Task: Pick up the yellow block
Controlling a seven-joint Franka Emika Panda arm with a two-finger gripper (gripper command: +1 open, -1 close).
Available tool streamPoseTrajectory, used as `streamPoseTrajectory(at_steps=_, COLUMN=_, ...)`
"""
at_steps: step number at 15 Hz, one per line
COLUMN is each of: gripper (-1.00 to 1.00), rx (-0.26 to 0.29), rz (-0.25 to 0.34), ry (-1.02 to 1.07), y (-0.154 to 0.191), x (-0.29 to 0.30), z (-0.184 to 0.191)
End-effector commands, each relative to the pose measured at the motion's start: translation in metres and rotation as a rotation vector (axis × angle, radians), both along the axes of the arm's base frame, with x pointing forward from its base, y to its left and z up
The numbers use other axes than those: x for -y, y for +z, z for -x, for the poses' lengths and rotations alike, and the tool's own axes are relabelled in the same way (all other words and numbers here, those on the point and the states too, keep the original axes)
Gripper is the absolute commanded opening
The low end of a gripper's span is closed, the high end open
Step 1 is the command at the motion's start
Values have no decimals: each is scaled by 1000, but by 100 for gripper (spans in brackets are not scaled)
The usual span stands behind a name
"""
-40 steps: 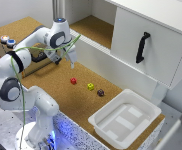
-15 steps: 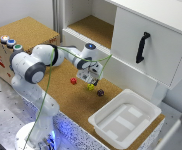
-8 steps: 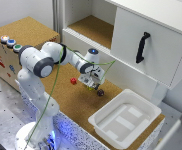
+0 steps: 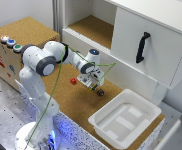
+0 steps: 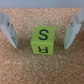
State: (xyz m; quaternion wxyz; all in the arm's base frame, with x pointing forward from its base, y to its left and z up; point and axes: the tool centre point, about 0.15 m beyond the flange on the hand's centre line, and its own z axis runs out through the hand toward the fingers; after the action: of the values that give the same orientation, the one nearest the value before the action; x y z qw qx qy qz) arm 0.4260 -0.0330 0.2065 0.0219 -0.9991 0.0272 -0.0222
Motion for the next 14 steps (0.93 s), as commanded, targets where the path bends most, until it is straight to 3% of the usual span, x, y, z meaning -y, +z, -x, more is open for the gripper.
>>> streamPoseTrajectory(at_steps=1, gripper=-100, rx=-61, rz=98, ry=-80, y=-2, x=1, z=-10)
streamPoseTrajectory(at_steps=6, gripper=-100, rx=-61, rz=64, ry=-179, y=-1, x=5, z=-16)
streamPoseTrajectory(at_steps=14, gripper=-100, rx=-33, rz=88, ry=-199, y=14, x=4, z=-23)
